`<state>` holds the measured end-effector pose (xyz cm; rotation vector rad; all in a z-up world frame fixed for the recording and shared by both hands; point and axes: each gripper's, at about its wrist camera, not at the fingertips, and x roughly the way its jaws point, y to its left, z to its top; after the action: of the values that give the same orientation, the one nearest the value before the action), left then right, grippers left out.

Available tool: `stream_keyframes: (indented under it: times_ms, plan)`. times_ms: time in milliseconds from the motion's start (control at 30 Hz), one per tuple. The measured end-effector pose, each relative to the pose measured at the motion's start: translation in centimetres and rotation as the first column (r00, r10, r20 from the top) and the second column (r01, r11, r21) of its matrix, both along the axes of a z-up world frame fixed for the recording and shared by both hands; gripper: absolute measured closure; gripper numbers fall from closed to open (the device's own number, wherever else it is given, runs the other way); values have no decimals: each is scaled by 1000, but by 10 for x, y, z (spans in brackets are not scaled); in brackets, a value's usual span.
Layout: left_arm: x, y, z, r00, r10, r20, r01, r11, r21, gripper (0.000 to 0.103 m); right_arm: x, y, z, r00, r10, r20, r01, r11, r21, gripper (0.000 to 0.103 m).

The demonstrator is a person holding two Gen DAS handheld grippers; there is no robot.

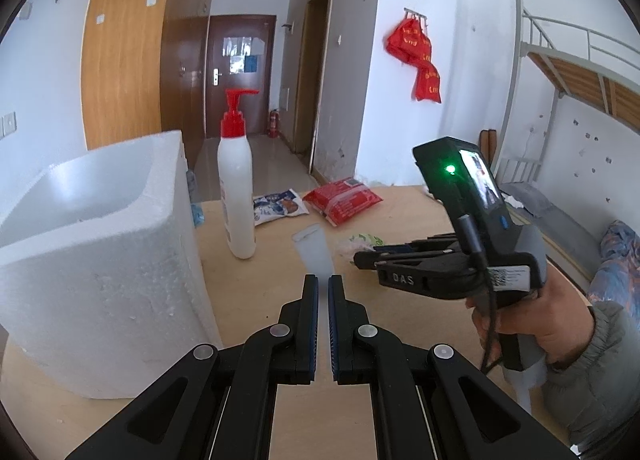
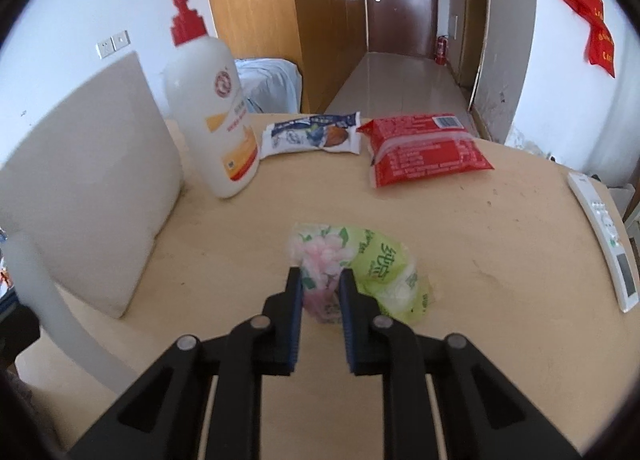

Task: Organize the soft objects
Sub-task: 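Lift the green packet with the right gripper while the left gripper holds the roll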

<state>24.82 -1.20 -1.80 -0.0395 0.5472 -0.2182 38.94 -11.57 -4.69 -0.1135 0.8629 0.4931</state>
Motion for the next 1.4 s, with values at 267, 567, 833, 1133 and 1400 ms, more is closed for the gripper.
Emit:
stream_keyframes:
  times_ms: [267,567,833,1133,1400]
  plan:
    - [-15,-2,6,1000,9,19,-9,1000,9,98,-34,-8,22,999,11,54,-13,999,33,82]
    - [-40,-6,19,998,16,55,-16,1000,11,98,-85,-20,56,990,29,135,-40,996,81,82]
    - [-69,-12,37,995,24,98,-26,1000,17,98,-133,-36,88,973,25,230,-59,988,142,82]
    - [-114,-13,56,989,50,137,-51,999,3,98,-192,-55,109,949,11,314,-88,968,235,82]
    - [-161,-14,68,975,90,203,-95,995,15,98,-235,-63,115,933,3,361,-117,949,293,82]
